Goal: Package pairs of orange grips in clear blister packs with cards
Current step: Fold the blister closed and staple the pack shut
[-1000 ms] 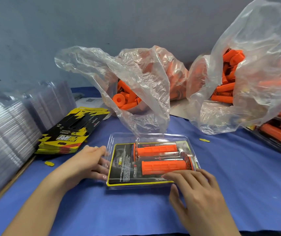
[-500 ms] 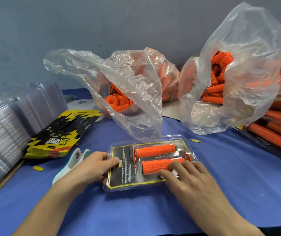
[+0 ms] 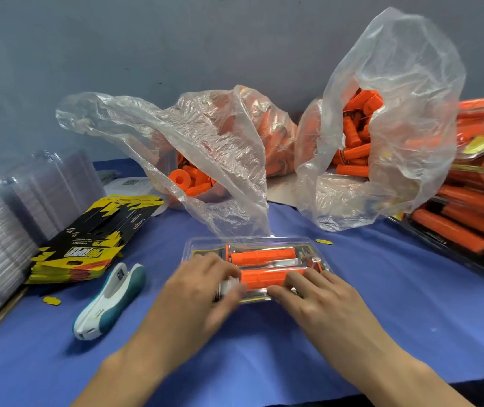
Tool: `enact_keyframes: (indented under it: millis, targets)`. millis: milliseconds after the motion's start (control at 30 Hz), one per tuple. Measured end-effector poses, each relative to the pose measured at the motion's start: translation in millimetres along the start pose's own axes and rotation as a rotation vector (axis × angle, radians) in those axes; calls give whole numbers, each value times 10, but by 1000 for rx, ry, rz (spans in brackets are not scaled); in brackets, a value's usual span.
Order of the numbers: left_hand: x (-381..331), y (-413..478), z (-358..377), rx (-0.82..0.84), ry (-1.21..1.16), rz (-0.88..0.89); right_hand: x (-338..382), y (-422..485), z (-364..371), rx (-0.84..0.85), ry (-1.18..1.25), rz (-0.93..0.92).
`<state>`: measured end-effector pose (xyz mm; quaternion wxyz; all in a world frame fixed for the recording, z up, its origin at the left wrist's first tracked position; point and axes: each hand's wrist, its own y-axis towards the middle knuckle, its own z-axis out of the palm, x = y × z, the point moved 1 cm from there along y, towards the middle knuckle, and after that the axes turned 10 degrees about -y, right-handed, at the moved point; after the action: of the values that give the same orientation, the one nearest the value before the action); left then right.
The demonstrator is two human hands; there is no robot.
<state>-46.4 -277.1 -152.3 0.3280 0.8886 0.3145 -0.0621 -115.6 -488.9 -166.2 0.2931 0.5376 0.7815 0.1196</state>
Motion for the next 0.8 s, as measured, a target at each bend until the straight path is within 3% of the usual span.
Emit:
enact_keyframes:
  millis: [100,233,800]
  targets:
    - [-123,-46,191,147,182,154,-28,-25,22,-4,-6,-20]
    - [-138,-37,229,89,233,223,-69,-71,36,30,30,-27]
    - [278,-177,-48,-32,130,180,-389,-174,70,-52,162,114]
